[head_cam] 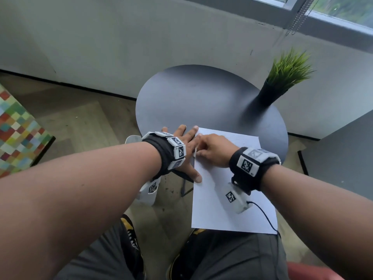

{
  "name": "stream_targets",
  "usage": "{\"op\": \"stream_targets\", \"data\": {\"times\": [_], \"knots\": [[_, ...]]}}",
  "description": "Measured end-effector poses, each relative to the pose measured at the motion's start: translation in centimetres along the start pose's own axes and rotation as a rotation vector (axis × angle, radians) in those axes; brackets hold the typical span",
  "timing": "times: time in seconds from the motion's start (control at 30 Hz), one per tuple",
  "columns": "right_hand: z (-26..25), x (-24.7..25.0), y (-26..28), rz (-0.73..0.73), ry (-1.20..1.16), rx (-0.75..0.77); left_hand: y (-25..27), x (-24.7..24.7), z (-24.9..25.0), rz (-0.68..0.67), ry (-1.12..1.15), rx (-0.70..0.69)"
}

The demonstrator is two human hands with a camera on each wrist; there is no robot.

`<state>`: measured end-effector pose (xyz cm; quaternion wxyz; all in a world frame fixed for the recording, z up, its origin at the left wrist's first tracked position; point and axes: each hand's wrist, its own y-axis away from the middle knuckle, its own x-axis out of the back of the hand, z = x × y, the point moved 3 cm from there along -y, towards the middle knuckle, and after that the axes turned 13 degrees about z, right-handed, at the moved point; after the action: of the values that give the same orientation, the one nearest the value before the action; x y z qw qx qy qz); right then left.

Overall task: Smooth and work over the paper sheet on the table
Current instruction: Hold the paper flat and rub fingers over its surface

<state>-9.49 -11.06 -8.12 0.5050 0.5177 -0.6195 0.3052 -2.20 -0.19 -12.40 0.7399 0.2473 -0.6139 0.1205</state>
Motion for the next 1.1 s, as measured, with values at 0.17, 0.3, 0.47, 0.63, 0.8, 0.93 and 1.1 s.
{"op": "stream_targets", "data": {"times": [0.17, 0.3, 0.47, 0.63, 0.8, 0.93, 1.1], "knots": [[2.2, 0.8, -0.4, 0.141, 0.041, -0.129, 0.0, 0.3, 0.3, -0.028, -0.032, 0.014], [-0.5, -1.2, 3.0, -0.097, 0.0, 0.132, 0.0, 0.5, 0.5, -0.017, -0.038, 0.01], [3.7, 1.0, 1.2, 0.086, -0.005, -0.086, 0.3, 1.0, 0.9, -0.021, -0.049, 0.007], [0.8, -1.3, 3.6, -0.021, 0.042, 0.144, 0.1, 0.9, 0.8, -0.029, -0.055, 0.012], [3.9, 0.3, 1.9, 0.084, -0.051, -0.059, -0.1, 1.3, 0.9, 0.067, 0.04, 0.045], [5.1, 0.3, -0.3, 0.187, -0.086, -0.139, 0.3, 1.4, 1.0, 0.105, 0.054, 0.033], [5.3, 0.8, -1.7, 0.166, -0.078, -0.168, 1.0, 0.2, 1.3, 0.042, 0.011, -0.011]]}}
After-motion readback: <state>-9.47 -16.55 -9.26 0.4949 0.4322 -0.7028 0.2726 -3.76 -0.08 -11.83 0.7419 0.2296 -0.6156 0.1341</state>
